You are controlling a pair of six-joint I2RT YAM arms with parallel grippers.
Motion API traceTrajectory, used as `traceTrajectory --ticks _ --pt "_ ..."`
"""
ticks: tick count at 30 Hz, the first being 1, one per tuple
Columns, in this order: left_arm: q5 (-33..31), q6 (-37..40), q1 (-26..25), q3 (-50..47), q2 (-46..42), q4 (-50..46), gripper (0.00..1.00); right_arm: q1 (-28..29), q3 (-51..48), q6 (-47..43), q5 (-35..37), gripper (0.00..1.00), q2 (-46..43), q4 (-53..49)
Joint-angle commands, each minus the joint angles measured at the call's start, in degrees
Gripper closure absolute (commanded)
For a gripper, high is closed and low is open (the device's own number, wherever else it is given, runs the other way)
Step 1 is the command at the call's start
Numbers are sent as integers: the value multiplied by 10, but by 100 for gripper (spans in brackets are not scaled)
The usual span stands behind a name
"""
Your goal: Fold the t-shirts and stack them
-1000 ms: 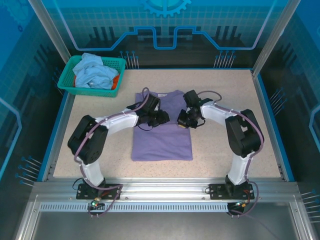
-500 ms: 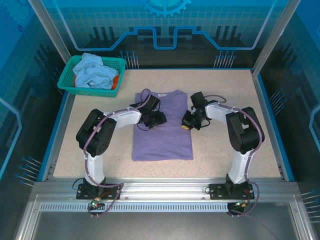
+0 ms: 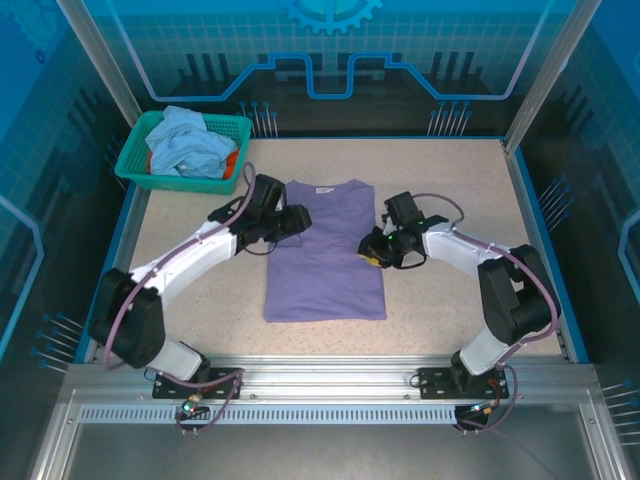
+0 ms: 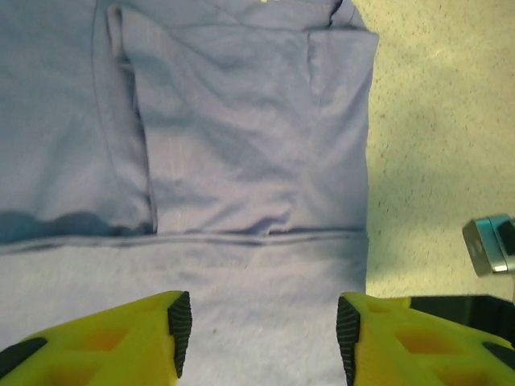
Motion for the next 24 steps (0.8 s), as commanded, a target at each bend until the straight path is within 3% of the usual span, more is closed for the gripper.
traceTrajectory --ticks 1,6,13,15,20,23,24 --pt "35 -2 -4 -64 11 0 51 23 -11 -14 -24 69 9 28" --pt "88 -52 -17 -143 9 45 53 27 -44 -2 -8 66 7 13" --pt "40 -87 -29 -235 -43 3 44 6 -105 -3 30 64 -27 -33" --pt "36 -82 -29 -241 -70 -23 41 7 -117 -2 42 62 -77 -41" --pt "17 -62 -45 -221 -164 -102 38 60 -140 3 107 47 -221 -59" --pt "28 -66 -78 -216 -207 -112 51 101 -174 18 79 51 -254 -13" --pt "41 -75 -93 -223 -215 -98 59 118 -186 25 69 60 -257 6"
